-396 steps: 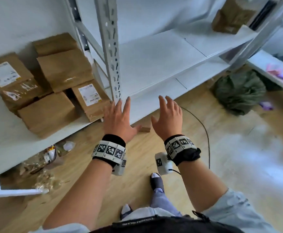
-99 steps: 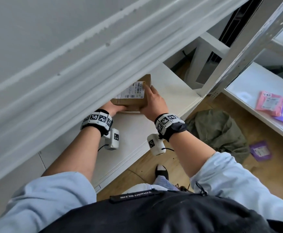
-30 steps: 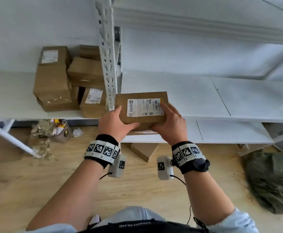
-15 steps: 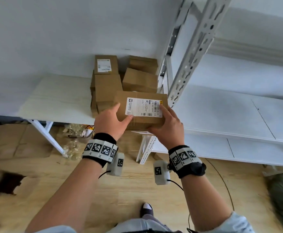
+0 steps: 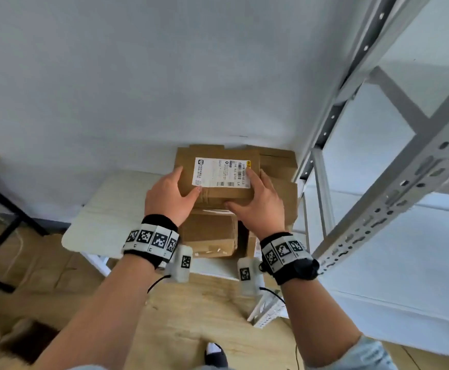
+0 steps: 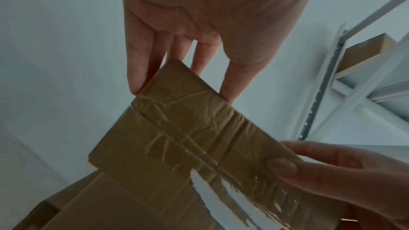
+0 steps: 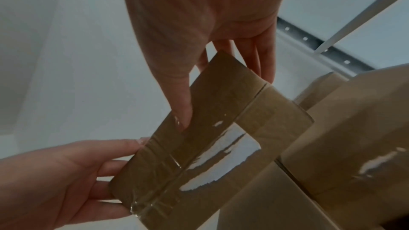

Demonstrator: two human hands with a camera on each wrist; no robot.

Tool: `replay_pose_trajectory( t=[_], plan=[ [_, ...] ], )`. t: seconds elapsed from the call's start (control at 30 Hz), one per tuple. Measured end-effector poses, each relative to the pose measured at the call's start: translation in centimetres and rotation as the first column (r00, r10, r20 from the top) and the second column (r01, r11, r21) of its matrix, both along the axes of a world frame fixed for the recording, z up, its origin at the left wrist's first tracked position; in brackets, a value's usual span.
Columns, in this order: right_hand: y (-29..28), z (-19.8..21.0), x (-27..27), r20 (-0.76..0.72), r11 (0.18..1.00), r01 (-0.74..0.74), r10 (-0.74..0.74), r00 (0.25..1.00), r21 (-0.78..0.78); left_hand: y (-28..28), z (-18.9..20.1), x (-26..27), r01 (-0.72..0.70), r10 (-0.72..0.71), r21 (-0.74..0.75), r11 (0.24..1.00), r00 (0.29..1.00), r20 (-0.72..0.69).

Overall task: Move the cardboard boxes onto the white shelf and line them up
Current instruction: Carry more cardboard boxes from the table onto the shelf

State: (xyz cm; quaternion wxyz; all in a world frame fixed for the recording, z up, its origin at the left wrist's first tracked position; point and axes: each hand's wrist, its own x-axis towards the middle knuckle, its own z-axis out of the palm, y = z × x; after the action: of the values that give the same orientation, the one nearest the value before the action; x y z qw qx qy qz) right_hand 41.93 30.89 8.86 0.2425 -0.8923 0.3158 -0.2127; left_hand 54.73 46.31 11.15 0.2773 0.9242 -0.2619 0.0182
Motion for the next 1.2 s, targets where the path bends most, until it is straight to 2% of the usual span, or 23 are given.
replay_pose_trajectory(
  t=[0.23, 0.5, 0.7, 0.87, 1.07, 1.2],
  plan=[
    [-5.4, 0.4, 9.2, 0.013, 0.999, -0.031, 0.030, 0.999, 0.035, -5.4, 0.7, 8.8, -0.041, 0.041, 0.021, 0.999, 0.999, -0.009],
    [-9.3, -1.2, 16.8, -0.052, 0.998, -0.024, 0.028, 0.998, 0.066, -9.6, -1.5, 15.9, -0.027, 0.029, 0.035, 0.999, 0.997, -0.069],
    [-10.7, -3.2, 20.2, -0.148, 0.988, -0.004, 0.027, 0.989, 0.154, -11.2, -4.3, 19.3, 0.018, -0.006, 0.074, 0.997, 0.987, -0.160],
    [-10.6, -3.1, 20.9, -0.142, 0.985, 0.059, -0.037, 0.989, 0.160, -10.7, -4.3, 21.0, 0.078, -0.069, 0.038, 0.996, 0.979, -0.189],
    [-9.3, -2.7, 20.2, -0.117, 0.982, 0.109, -0.092, 0.989, 0.153, -11.0, -3.9, 21.3, 0.130, -0.123, 0.107, 0.986, 0.990, -0.068],
    [-9.0, -2.3, 18.0, 0.009, 0.962, 0.220, -0.224, 0.974, 0.164, -12.0, -3.2, 20.7, 0.246, -0.254, 0.089, 0.965, 0.962, 0.101]
  ],
)
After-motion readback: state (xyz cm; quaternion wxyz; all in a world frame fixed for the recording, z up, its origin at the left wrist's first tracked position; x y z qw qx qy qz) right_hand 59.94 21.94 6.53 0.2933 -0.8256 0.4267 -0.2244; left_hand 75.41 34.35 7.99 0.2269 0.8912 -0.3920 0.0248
